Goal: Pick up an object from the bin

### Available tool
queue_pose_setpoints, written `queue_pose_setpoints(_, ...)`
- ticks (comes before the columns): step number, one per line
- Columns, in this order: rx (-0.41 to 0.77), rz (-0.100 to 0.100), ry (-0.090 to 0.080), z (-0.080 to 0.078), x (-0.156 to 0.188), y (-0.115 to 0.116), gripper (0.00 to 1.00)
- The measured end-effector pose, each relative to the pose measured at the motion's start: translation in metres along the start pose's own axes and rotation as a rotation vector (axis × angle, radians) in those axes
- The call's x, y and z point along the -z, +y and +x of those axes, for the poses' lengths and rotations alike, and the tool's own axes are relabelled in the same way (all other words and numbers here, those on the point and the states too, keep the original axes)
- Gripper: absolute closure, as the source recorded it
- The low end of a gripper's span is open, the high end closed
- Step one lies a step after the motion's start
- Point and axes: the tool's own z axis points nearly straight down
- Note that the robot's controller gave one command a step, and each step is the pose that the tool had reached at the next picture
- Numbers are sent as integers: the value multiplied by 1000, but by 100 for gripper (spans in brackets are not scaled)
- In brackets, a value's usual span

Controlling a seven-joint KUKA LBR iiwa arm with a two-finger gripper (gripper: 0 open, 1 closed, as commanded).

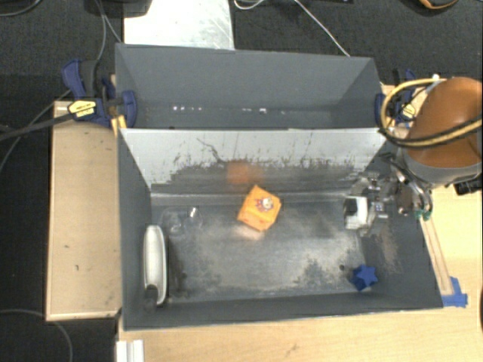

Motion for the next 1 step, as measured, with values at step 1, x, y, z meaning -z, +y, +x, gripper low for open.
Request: queue_pose_setpoints(1, 0, -1, 7, 2, 15, 0, 100)
